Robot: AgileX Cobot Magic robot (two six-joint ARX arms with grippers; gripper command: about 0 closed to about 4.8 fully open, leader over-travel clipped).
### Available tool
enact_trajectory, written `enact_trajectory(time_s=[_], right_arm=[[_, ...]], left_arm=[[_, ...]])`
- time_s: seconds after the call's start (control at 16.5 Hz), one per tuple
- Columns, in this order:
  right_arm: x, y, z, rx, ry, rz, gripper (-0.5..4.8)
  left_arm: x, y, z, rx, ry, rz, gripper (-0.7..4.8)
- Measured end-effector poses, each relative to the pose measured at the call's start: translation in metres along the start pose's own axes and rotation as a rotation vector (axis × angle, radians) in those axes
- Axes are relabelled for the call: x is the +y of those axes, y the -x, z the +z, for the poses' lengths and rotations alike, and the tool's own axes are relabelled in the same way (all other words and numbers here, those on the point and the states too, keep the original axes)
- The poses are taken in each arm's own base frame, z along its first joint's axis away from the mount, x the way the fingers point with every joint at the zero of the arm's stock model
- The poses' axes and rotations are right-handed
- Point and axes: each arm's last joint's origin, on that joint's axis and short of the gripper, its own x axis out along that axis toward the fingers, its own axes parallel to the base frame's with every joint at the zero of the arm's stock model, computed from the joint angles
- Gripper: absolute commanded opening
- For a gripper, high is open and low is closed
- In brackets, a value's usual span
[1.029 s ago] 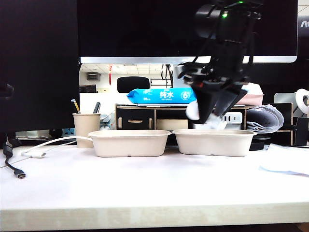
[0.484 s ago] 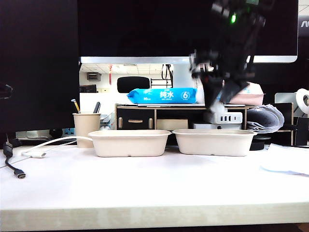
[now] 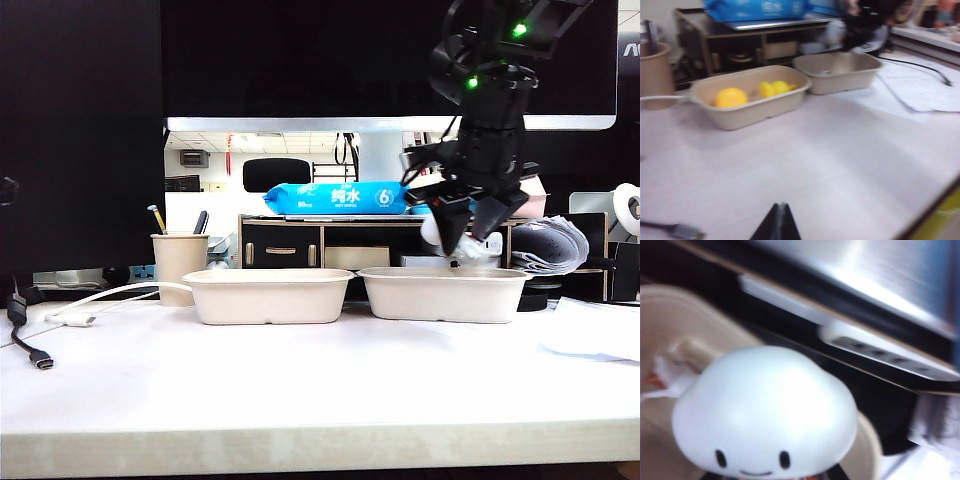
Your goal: Put the dolls with similar colors into the same paper box, while dolls with different colors go into separate paper boxes.
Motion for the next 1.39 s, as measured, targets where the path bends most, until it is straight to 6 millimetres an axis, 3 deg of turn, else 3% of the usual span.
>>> enact_trajectory(time_s=[0.12, 0.24, 0.3, 0.36, 0.48, 0.55, 0.67, 0.97, 1.09, 1.21, 1.39], right_arm=[[-0.002, 0.000, 0.000, 0.002, -0.015, -0.007, 3.30], [-0.001, 0.000, 0.000, 0.001, -0.019, -0.006, 3.25], [-0.001, 0.000, 0.000, 0.000, -0.028, -0.006, 2.79], [-0.001, 0.003, 0.001, -0.005, -0.047, -0.006, 1.96], [-0.005, 0.019, 0.005, -0.046, -0.098, -0.010, 0.39], [-0.007, 0.029, 0.008, -0.073, -0.106, -0.013, -0.05], [-0.011, 0.050, 0.015, -0.159, -0.126, -0.020, -0.06], [-0.010, 0.068, 0.017, -0.286, -0.137, 0.105, -0.06], [-0.006, 0.070, 0.004, -0.378, -0.179, 0.163, -0.06], [-0.003, 0.075, -0.024, -0.505, -0.256, 0.166, -0.06], [-0.003, 0.087, -0.053, -0.673, -0.326, 0.083, -0.05]], left_arm=[[0.004, 0.000, 0.000, -0.002, 0.004, 0.037, -0.05], [0.007, 0.001, 0.000, -0.004, 0.009, 0.076, -0.05], [0.010, 0.001, 0.000, -0.004, 0.011, 0.102, -0.05], [0.013, 0.001, 0.000, -0.006, 0.015, 0.132, -0.05], [0.025, 0.004, 0.001, -0.011, 0.030, 0.259, -0.05], [0.032, 0.006, 0.001, -0.014, 0.038, 0.330, -0.05], [0.044, 0.012, 0.000, -0.019, 0.053, 0.470, -0.05], [0.054, 0.019, 0.000, -0.024, 0.068, 0.598, -0.05], [0.055, 0.019, 0.000, -0.024, 0.068, 0.604, -0.05], [0.055, 0.019, 0.000, -0.024, 0.069, 0.603, -0.05], [0.055, 0.019, 0.000, -0.023, 0.069, 0.603, -0.05]])
